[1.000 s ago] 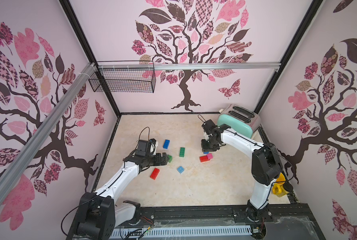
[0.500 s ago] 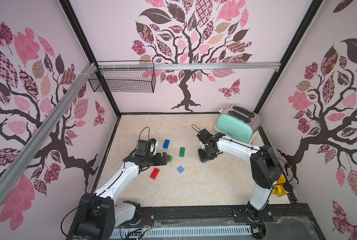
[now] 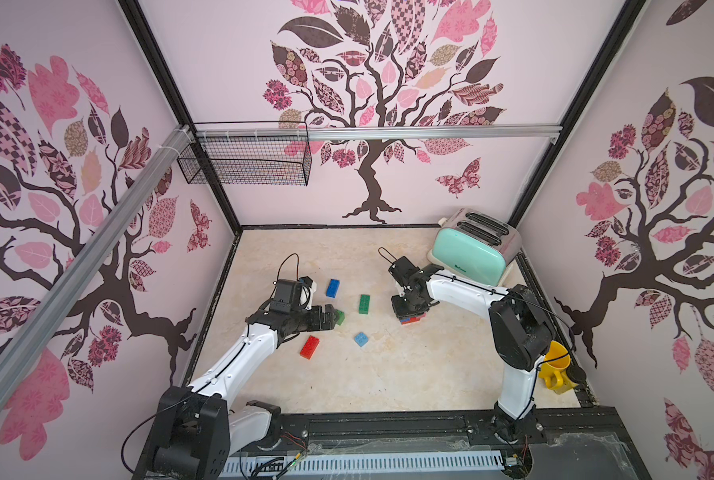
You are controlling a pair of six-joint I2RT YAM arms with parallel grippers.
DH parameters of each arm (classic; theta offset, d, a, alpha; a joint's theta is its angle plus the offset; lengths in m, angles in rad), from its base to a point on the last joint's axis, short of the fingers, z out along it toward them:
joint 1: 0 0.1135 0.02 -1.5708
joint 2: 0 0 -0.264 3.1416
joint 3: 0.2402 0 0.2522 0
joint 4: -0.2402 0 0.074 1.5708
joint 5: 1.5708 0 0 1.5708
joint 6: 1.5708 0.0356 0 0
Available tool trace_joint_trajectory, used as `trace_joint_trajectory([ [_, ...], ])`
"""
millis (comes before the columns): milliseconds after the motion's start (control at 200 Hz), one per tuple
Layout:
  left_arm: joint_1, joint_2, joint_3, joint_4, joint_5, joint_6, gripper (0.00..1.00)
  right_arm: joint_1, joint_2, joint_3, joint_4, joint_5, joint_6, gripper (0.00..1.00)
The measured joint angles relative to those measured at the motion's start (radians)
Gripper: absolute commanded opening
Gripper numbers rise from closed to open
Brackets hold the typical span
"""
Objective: Assemble a carrot with lego
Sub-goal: Assemble the lego brick with the lego brick.
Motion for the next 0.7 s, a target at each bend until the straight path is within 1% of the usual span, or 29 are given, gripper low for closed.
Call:
trace_joint_trajectory([
  [700, 0.0, -0.004, 0.0, 0.0, 0.0, 0.0, 0.98, 0.026, 0.041, 0.021, 0.022, 0.027, -0.011, 0.29],
])
